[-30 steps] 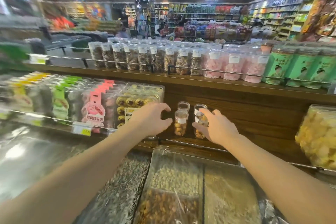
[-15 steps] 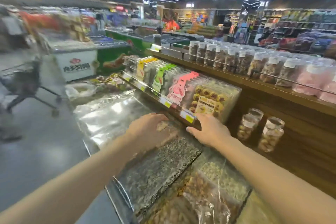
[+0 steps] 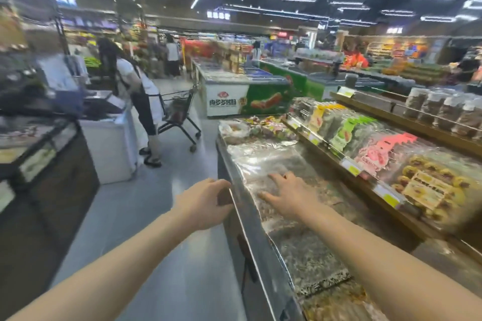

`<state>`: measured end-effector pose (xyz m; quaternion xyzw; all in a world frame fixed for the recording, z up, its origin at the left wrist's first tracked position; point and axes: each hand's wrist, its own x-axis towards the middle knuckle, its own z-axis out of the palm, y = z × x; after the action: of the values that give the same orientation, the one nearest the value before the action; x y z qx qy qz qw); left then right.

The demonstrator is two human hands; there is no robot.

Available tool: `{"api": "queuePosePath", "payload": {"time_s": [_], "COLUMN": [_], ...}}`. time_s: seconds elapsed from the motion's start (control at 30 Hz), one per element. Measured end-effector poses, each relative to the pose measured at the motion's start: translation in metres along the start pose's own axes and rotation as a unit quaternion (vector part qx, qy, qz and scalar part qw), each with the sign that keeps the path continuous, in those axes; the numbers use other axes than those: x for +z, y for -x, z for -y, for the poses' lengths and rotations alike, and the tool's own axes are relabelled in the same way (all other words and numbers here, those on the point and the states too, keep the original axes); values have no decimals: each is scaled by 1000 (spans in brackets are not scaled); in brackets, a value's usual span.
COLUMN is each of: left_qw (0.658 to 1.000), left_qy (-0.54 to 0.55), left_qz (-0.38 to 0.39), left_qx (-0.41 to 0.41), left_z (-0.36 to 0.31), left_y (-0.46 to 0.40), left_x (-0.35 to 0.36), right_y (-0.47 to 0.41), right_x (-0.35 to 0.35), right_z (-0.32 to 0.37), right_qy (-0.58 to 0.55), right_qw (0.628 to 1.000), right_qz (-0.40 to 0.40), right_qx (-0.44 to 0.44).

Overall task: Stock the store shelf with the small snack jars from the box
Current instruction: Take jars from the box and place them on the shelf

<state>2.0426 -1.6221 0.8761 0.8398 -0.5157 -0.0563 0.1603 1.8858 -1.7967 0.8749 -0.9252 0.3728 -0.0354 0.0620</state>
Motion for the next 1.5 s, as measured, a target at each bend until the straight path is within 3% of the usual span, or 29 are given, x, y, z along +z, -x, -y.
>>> {"api": "queuePosePath", "payload": {"time_s": [0.43,0.7,0.9,1.13,1.23,1.4,1.5], "left_qw": [984,935,870,751,698,615,578], "left_qy": [8,25,57,131,170,248,279], "left_qz": [-24,-32,-55,-74,-87,-99,-57], "left_qx": [-176,-352,-487,-643,-690,-742,-765], "left_z": [272,396,456,520,554,595,614], "left_y": [221,363,448,498,501,508,518], "left_x": [-55,-64,-41,21,73,199,287], "right_y": [40,63,77,79,74,77,85], "right_x": [97,178,256,380,447,568,646], "right_z": [330,514,631,713,724,720,710], "right_qy": [35,61,90,157,203,236,243], "right_qw": [981,929,864,758,720,688,674], "right_qz": [80,153,208,284,315,340,371], "right_qx": [-175,-330,-450,-566,-584,-596,-591]}}
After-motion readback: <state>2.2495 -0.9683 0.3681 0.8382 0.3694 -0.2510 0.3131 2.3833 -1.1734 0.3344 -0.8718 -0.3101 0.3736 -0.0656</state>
